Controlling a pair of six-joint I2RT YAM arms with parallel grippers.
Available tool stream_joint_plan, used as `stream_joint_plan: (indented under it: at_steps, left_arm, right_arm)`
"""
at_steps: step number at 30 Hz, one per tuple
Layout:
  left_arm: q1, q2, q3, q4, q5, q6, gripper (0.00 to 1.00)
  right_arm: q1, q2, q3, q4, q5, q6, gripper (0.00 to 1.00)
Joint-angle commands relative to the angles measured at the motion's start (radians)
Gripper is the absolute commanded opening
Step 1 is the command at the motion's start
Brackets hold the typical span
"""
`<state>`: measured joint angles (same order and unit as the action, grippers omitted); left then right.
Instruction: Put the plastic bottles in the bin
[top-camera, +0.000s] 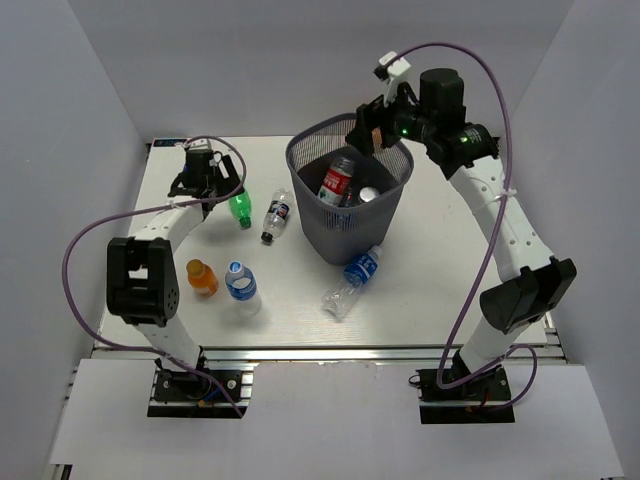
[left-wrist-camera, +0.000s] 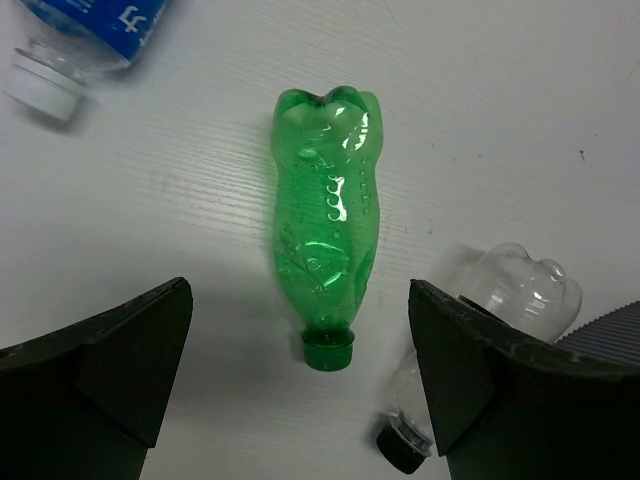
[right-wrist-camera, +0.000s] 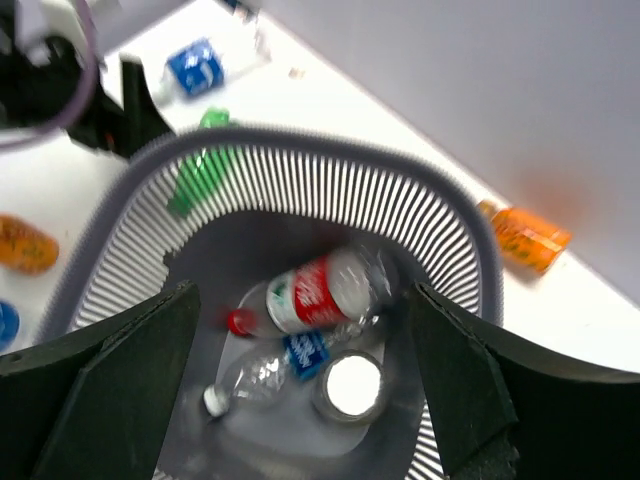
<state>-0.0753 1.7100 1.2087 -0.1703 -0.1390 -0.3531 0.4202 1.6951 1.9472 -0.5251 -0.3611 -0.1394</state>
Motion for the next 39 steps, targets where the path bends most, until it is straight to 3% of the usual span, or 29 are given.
stream_joint_plan:
  at_steps: [1,7,13,16,17,25,31,33,37,39]
  left_arm:
    - [0.002,0.049,0.067,-0.003,0.055,-0.012,0.98]
    - [0.003,0.206,0.184,-0.055,0.004,-0.037,0.98]
    - [0.002,0.299,0.244,-0.040,0.067,-0.047,0.98]
    - [0.003,0.344,0.279,-0.063,0.078,-0.056,0.89]
    - [0.002,0.349,0.282,-0.061,0.081,-0.057,0.77]
    - [0.002,0.231,0.290,-0.057,0.062,-0.018,0.59]
    - [0.002,0.056,0.334,-0.047,0.055,0.006,0.56]
    - [0.002,0.001,0.389,-0.052,0.100,0.017,0.56]
    - [-0.020,-0.093,0.423,0.018,0.452,0.014,0.56]
    - [-0.084,-0.130,0.417,0.063,0.516,0.032,0.56]
  right_arm:
    - [-0.008,-0.052,0.068,0.076,0.056,0.041,0.89]
    - [-0.104,-0.118,0.026,0.145,0.097,0.132,0.89]
    - [-0.270,-0.235,-0.180,0.232,0.051,0.244,0.89]
    - [-0.351,-0.293,-0.289,0.272,0.025,0.300,0.89]
    - [-0.383,-0.322,-0.345,0.283,0.016,0.313,0.89]
    - [-0.462,-0.486,-0.669,0.339,0.077,0.400,0.89]
    - [-0.472,-0.603,-0.937,0.338,0.249,0.484,0.89]
    - [-0.472,-0.617,-0.984,0.327,0.283,0.497,0.89]
    - [-0.472,-0.655,-1.071,0.284,0.303,0.495,0.89]
    - [-0.472,-0.679,-1.099,0.272,0.289,0.472,0.89]
